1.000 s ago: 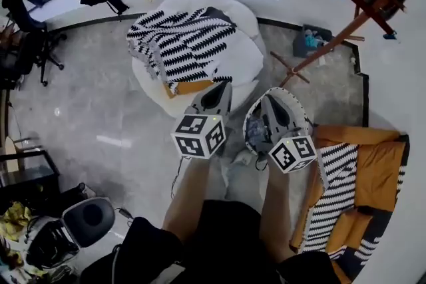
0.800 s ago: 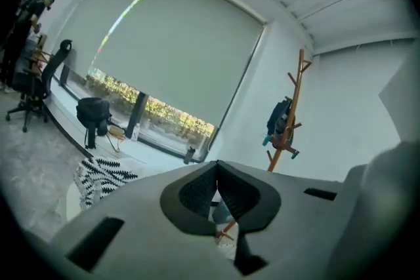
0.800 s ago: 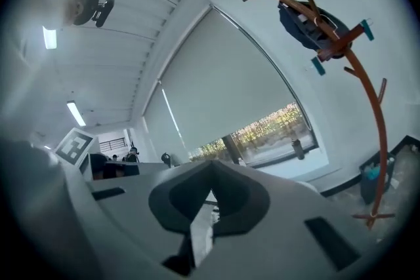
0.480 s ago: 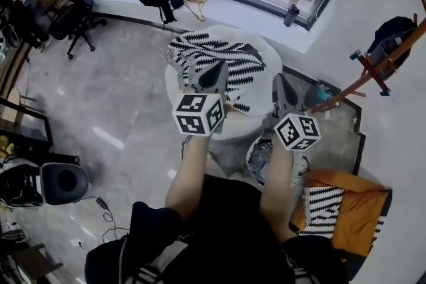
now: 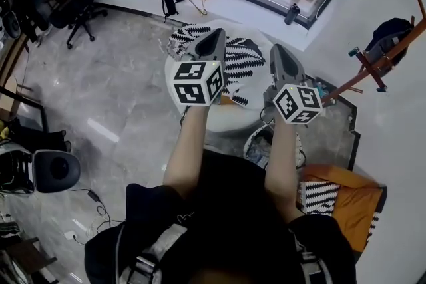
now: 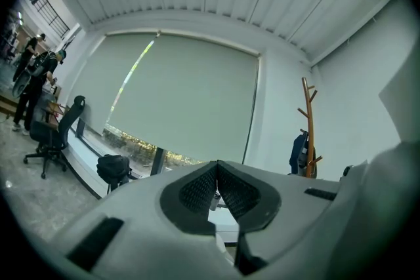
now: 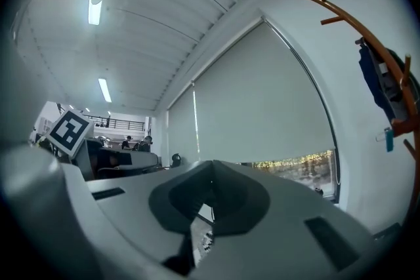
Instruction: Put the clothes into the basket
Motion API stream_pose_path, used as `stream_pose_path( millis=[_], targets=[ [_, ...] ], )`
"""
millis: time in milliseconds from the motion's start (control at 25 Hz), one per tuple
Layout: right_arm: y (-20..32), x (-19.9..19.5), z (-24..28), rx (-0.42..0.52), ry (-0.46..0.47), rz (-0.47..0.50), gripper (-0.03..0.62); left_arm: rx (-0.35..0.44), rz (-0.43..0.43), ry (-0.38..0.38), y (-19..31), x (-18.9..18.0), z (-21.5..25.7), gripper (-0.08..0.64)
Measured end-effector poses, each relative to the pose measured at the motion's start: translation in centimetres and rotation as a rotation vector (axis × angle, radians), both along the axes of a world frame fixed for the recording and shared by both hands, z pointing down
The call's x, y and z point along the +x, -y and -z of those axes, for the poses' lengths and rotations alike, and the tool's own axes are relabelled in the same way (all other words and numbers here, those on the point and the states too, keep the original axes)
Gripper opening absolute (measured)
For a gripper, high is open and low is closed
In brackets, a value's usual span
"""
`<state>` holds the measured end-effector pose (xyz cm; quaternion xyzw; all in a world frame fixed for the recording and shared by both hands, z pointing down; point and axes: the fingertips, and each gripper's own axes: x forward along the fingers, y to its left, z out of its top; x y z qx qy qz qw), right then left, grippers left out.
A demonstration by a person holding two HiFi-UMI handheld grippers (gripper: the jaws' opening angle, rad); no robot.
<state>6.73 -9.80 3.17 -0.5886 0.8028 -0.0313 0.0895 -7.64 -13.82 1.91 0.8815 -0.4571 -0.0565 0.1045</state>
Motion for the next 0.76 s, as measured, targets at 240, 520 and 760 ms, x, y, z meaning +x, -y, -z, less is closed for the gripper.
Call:
stream_pose_path(
  millis=[240,520,760],
  targets=[
    [0.7,0.8,0.4,0.002,-0.029,-0.027,0.011,0.009,-0.038,0.002,1.0,1.5,0.3,0.009],
    [1.4,1.8,0.5,0.006,-0.038,-0.069,0.012,0.022,-0.081,0.018,2.0,3.0,0.3,0.009],
    [2.0,2.1,0.8,0.006,-0.041,-0.108,0.011,0.020,-0.098,0.028,2.9,2.9,0.3,0.009]
  ],
)
